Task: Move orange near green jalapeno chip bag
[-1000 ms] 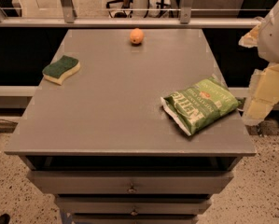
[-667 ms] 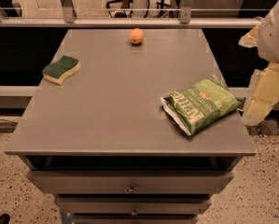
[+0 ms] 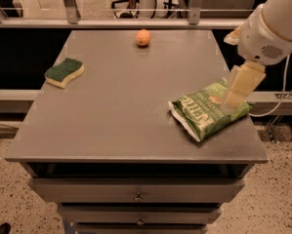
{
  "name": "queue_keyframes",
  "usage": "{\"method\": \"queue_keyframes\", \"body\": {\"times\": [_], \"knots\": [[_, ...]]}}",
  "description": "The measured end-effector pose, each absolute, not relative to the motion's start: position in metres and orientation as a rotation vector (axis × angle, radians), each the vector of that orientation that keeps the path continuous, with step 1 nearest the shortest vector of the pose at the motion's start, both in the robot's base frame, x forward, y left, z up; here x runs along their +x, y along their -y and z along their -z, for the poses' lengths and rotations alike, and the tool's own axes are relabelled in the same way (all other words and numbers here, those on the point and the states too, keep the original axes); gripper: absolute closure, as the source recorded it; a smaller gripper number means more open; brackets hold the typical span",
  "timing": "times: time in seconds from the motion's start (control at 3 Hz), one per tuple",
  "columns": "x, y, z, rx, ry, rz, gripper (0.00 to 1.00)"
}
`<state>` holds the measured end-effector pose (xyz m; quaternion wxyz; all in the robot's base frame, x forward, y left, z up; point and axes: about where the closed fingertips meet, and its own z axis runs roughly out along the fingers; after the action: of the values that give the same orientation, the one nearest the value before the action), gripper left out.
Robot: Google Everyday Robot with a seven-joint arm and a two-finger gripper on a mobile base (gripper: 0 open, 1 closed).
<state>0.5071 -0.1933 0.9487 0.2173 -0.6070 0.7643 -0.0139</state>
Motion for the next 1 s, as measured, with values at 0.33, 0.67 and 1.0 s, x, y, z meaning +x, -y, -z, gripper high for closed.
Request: {"method": "queue_keyframes", "body": {"times": [0.33, 0.67, 1.0], "knots": [[0.586, 0.169, -0.925, -1.594, -2.049, -0.022, 0.00], [0.637, 0.151, -0.909, -1.529, -2.017, -0.068, 0.00], [0.637, 0.151, -0.909, -1.529, -2.017, -0.068, 0.00]]}}
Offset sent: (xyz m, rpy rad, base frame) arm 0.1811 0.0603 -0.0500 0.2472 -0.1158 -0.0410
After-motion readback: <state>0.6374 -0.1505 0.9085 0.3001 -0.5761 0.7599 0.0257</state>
